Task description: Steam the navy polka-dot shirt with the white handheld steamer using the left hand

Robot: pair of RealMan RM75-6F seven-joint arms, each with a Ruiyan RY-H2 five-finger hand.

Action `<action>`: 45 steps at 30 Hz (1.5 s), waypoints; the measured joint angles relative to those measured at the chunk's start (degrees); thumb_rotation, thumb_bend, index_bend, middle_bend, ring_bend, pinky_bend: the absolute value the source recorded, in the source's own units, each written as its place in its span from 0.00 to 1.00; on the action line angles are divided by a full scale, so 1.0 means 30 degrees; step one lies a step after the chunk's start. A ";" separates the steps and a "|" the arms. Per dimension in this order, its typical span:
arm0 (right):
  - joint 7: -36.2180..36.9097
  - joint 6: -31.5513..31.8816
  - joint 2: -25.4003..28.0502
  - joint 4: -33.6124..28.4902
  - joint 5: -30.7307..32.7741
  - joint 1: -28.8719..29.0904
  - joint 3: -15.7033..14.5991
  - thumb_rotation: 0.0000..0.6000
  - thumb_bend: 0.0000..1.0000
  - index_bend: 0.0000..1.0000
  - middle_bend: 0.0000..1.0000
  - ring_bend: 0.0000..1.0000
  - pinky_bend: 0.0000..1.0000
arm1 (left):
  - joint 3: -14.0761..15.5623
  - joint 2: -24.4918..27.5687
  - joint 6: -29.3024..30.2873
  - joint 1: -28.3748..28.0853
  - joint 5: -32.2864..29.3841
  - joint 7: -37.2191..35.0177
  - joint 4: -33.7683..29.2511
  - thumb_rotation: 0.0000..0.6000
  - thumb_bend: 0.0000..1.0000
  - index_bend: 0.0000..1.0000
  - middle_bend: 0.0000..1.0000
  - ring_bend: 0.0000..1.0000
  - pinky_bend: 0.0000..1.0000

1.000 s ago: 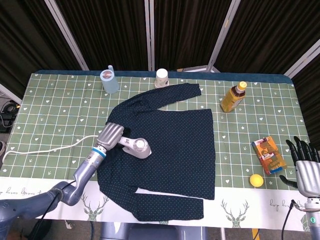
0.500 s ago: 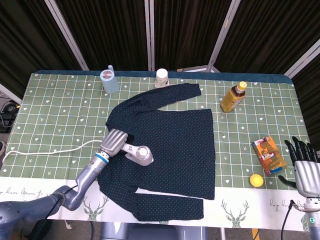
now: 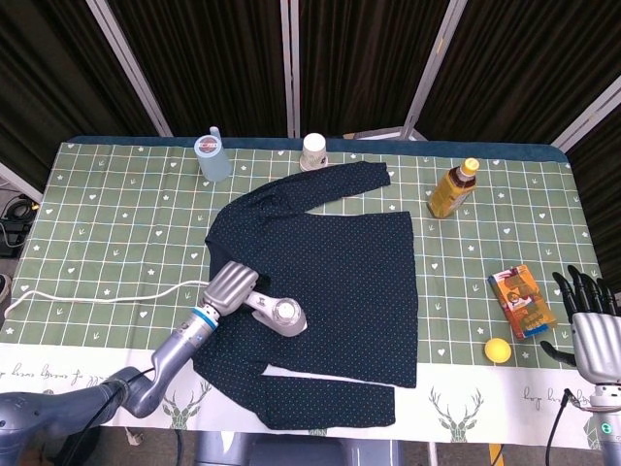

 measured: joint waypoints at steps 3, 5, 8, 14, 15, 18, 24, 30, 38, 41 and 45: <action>-0.0005 0.0006 0.0000 -0.0010 0.0007 0.0000 0.0003 1.00 0.00 0.00 0.00 0.00 0.00 | 0.0197 0.0096 0.0071 -0.0050 0.0352 0.0137 -0.0306 1.00 0.57 1.00 0.89 0.78 1.00; -0.0009 0.0018 0.0003 -0.0008 0.0016 -0.0003 0.0009 1.00 0.00 0.00 0.00 0.00 0.00 | 0.0394 0.0198 0.0168 -0.0079 0.0706 0.0225 -0.0577 1.00 0.57 1.00 0.90 0.78 1.00; -0.0007 0.0001 -0.0001 0.0006 0.0042 -0.0004 0.0007 1.00 0.00 0.00 0.00 0.00 0.00 | 0.0684 0.0347 0.0413 -0.0096 0.1248 0.0210 -0.0868 1.00 0.57 1.00 0.89 0.78 1.00; -0.0060 -0.0029 -0.0016 -0.0011 0.0053 0.0015 0.0003 1.00 0.00 0.00 0.00 0.00 0.00 | 0.1243 0.0600 0.0875 -0.0118 0.2228 -0.0138 -0.1201 1.00 0.57 1.00 0.89 0.78 1.00; -0.0069 -0.0024 -0.0017 -0.0023 0.0043 0.0016 -0.0001 1.00 0.00 0.00 0.00 0.00 0.00 | 0.1314 0.0618 0.0910 -0.0131 0.2335 -0.0130 -0.1200 1.00 0.57 1.00 0.89 0.78 1.00; -0.0060 0.0000 -0.0008 -0.0040 0.0040 0.0007 0.0000 1.00 0.00 0.00 0.00 0.00 0.00 | 0.1434 0.0603 0.1031 -0.0180 0.2637 -0.0097 -0.0929 1.00 0.57 1.00 0.89 0.78 1.00; 0.0066 -0.0053 0.0025 -0.0012 0.0137 0.0009 0.0032 1.00 0.00 0.00 0.00 0.00 0.00 | 0.1390 0.0337 0.0962 -0.0229 0.2534 -0.0599 0.0378 1.00 0.57 1.00 0.89 0.78 1.00; 0.0028 -0.0099 0.0006 -0.0020 0.0092 0.0030 -0.0010 1.00 0.00 0.00 0.00 0.00 0.00 | 0.1453 0.0066 0.1047 -0.0099 0.2472 -0.1197 0.1689 1.00 0.57 1.00 0.89 0.78 1.00; -0.0055 -0.0128 -0.0007 -0.0087 0.0071 0.0056 -0.0029 1.00 0.00 0.00 0.00 0.00 0.00 | 0.1657 0.0144 0.1359 0.0207 0.2514 -0.2262 0.3059 1.00 0.57 1.00 0.89 0.78 1.00; -0.0091 -0.0102 -0.0015 -0.0104 0.0049 0.0052 -0.0037 1.00 0.00 0.00 0.00 0.00 0.00 | 0.1745 0.0276 0.1533 0.0284 0.2624 -0.2516 0.3353 1.00 0.57 1.00 0.89 0.78 1.00; -0.0116 -0.0074 -0.0008 -0.0135 0.0046 0.0047 -0.0032 1.00 0.00 0.00 0.00 0.00 0.00 | 0.1799 0.0477 0.1760 0.0329 0.2769 -0.2846 0.3581 1.00 0.57 1.00 0.89 0.78 1.00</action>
